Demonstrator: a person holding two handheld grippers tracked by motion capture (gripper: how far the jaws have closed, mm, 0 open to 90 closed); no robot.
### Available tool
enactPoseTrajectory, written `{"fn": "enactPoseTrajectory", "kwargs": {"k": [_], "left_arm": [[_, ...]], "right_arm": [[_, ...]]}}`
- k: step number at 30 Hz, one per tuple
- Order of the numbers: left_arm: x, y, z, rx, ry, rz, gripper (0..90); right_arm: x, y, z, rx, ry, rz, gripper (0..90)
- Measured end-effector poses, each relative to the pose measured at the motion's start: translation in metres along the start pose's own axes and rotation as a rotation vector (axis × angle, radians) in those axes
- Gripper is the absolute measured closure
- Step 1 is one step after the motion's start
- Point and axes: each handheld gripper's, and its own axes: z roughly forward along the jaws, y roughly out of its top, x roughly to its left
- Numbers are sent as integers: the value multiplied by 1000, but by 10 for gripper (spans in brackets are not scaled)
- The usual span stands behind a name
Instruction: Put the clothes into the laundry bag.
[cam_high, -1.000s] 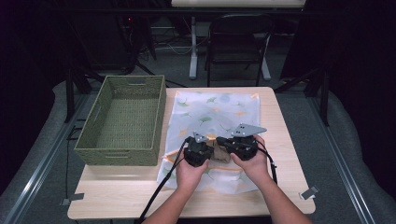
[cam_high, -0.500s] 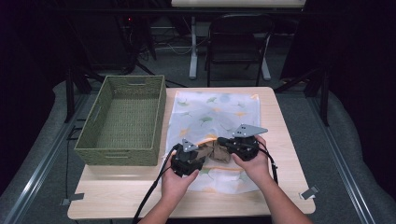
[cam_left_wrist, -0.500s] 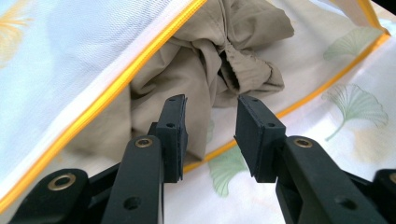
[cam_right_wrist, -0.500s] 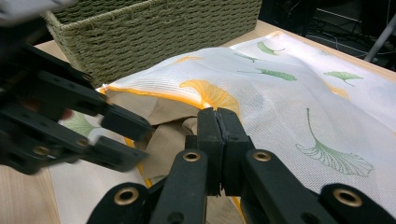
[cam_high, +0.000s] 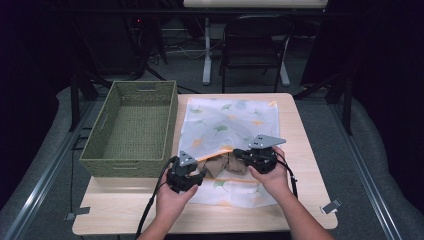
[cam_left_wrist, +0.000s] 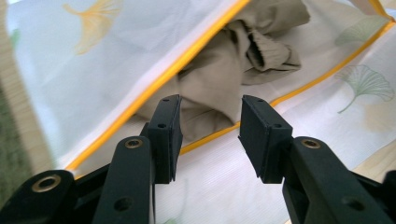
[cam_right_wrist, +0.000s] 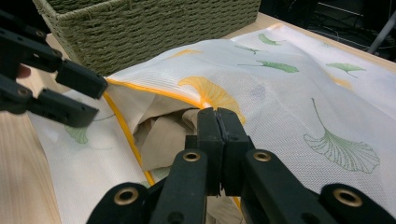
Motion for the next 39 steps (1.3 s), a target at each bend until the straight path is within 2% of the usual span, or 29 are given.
{"fn": "enactPoseTrajectory", "kwargs": {"k": [9, 13, 17, 26, 29, 34, 39], "left_arm": [[22, -18, -17, 7, 48, -30, 558], [32, -25, -22, 8, 53, -54, 527], [37, -31, -25, 16, 51, -58, 516], [42, -42, -21, 33, 42, -88, 492], [42, -44, -20, 39, 49, -82, 490], [45, -51, -16, 37, 44, -114, 482], [45, -52, -13, 49, 50, -111, 477]], "right_arm": [[1, -4, 1, 15, -2, 0, 895], [1, -6, 3, 25, -2, -1, 894], [1, -8, 5, 34, -2, 5, 894], [1, -11, 6, 47, -5, 5, 893], [1, -11, 6, 47, -5, 5, 892], [2, -12, 7, 48, -5, 3, 890], [2, -12, 7, 46, -5, 7, 889]]}}
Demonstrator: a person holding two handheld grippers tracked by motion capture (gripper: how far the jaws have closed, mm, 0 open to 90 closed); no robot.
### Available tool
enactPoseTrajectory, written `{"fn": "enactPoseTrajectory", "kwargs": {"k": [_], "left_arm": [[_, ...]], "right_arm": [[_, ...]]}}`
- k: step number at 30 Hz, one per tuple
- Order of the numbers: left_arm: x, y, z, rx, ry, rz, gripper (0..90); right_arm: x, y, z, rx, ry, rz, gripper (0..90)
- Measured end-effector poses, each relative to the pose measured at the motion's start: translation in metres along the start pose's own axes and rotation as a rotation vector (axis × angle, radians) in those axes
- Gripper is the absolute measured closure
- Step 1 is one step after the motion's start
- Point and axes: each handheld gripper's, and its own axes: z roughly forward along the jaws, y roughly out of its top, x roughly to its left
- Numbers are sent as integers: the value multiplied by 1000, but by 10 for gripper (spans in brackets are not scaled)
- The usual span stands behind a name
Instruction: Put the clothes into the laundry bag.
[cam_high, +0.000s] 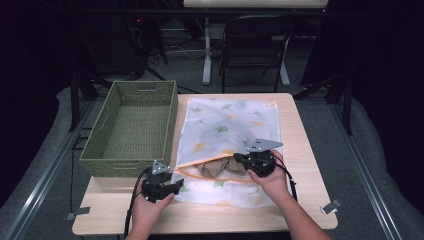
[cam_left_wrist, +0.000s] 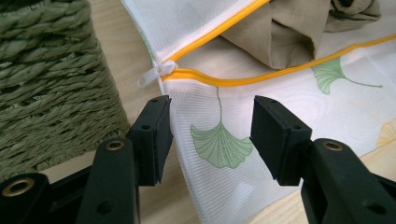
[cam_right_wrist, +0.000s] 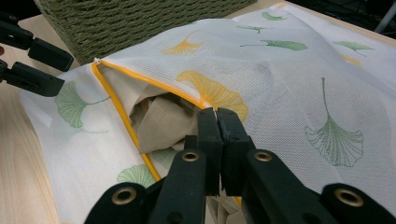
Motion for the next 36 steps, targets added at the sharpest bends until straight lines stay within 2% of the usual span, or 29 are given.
{"fn": "enactPoseTrajectory", "kwargs": {"k": [4, 11, 14, 20, 24, 26, 27, 31, 36], "left_arm": [[0, -1, 2, 8, 11, 10, 477], [0, -2, 5, 8, 10, -3, 474], [0, -3, 7, 18, 10, 7, 474], [-2, -4, 12, 16, 6, -2, 479], [1, -6, 15, 27, -17, -37, 494], [2, -7, 16, 32, -17, -30, 534], [1, -7, 16, 33, -12, -27, 534], [-2, -8, 18, 33, 16, -9, 631], [-5, -9, 20, 48, 37, 4, 735]], "right_arm": [[0, 0, 0, 3, -1, -2, 886], [0, 0, 0, 4, -1, -1, 882], [-1, 0, -1, 4, -1, 0, 872], [-1, 0, -1, -7, -14, 9, 799], [-2, 0, -2, -16, -21, 10, 747], [-3, 0, -3, -22, -35, 21, 685], [-3, 0, -3, -22, -35, 21, 685], [-4, -1, -3, -25, -45, 26, 620], [-6, 0, -4, -26, -44, 31, 610]]}}
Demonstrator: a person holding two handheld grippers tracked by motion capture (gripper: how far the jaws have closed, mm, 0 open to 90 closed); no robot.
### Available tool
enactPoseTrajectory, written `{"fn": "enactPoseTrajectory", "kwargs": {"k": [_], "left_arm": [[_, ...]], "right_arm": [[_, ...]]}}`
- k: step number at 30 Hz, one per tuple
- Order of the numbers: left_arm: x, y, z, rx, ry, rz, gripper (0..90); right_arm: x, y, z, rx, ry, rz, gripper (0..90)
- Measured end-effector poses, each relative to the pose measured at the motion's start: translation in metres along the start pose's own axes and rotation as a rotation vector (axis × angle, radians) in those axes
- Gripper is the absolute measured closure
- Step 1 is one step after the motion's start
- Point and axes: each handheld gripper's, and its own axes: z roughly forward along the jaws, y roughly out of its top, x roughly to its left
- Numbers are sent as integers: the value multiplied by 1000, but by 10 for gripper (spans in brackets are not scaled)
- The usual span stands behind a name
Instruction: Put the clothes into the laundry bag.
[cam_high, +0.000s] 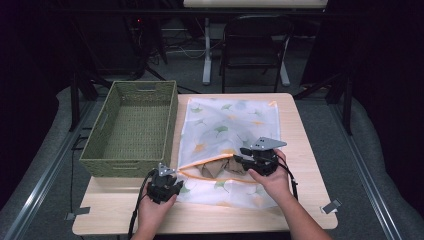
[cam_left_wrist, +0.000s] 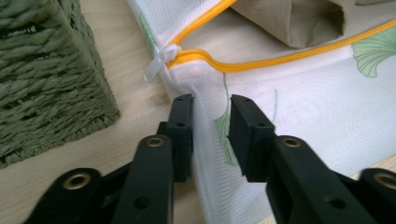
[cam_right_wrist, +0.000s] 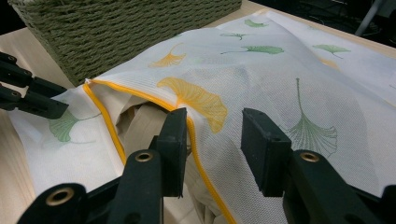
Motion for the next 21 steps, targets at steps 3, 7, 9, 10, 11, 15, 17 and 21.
{"fn": "enactPoseTrajectory", "kwargs": {"k": [3, 7, 9, 10, 11, 15, 17, 21], "left_arm": [[0, 0, 0, 3, 2, -4, 822], [-1, 0, 0, 15, -23, 2, 862], [-3, -1, 0, 18, -27, 9, 877], [-4, -1, -1, 19, -31, 11, 880], [-5, -1, -2, 21, -30, 14, 882], [-8, -4, -7, 27, -33, 21, 883], [-8, -4, -9, 26, -34, 20, 879], [-6, -5, -10, 27, -51, -12, 770]], "right_arm": [[0, 0, -1, -1, -1, -2, 610], [-1, 0, -1, -1, -1, -3, 610], [-1, 0, -1, 1, 2, -3, 610], [-1, 0, -1, 1, 1, -3, 610], [-1, 0, -1, 0, 0, -3, 609], [-3, 1, -4, -10, -5, 7, 596], [-5, 1, -6, -20, -7, 11, 595], [-6, 2, -7, -25, -8, 13, 594]]}}
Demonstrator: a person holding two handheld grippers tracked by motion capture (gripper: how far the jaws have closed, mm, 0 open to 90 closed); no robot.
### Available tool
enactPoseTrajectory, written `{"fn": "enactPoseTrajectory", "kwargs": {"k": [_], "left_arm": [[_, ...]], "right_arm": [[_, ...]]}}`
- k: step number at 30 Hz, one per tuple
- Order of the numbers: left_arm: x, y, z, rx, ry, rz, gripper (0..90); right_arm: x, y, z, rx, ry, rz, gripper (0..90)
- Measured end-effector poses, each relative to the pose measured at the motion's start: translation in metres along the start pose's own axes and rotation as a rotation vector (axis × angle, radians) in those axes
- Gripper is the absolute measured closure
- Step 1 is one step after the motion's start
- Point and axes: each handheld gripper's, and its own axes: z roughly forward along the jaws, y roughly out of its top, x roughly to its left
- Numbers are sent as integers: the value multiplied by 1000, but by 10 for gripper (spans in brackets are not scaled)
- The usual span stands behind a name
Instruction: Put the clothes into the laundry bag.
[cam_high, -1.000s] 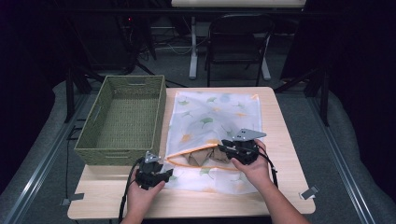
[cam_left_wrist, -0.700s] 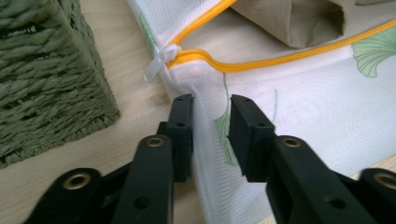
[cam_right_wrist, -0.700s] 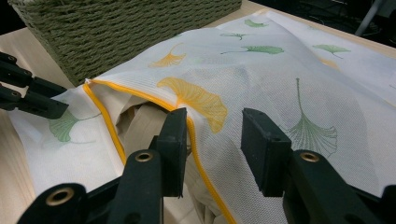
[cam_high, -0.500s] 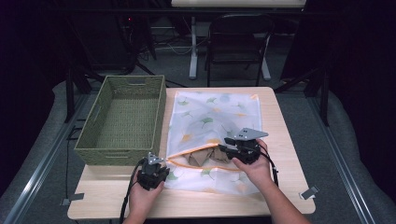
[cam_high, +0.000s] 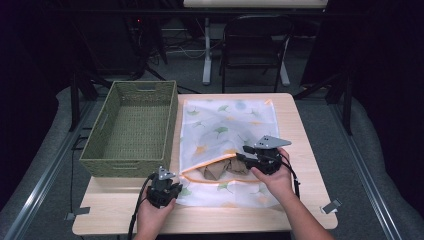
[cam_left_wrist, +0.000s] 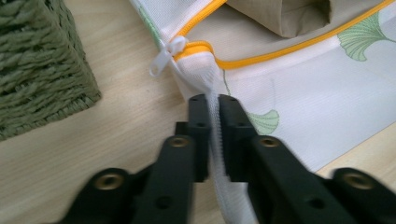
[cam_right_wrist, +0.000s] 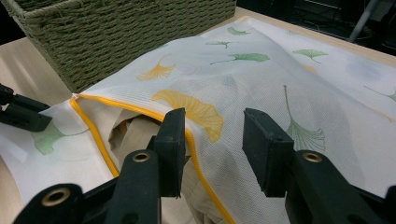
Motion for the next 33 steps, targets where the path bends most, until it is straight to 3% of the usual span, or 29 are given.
{"fn": "enactPoseTrajectory", "kwargs": {"k": [5, 12, 15, 23, 27, 33], "left_arm": [[1, 1, 8, -2, -9, -28, 637], [2, 4, 16, 14, -27, -35, 584], [3, 6, 20, 4, -32, -42, 583], [3, 10, 25, -1, -50, 1, 645], [5, 12, 26, -3, -30, 1, 681], [8, 13, 23, -5, -42, -10, 681]], "right_arm": [[0, 0, 0, 1, 0, -4, 594], [-1, 0, -1, -2, -4, 1, 592], [-1, 0, -1, 1, -3, 4, 587], [-2, 3, -6, -1, -5, 19, 568], [-3, 11, -13, -4, -37, 9, 566], [-14, 14, -35, -8, -91, 58, 564]]}}
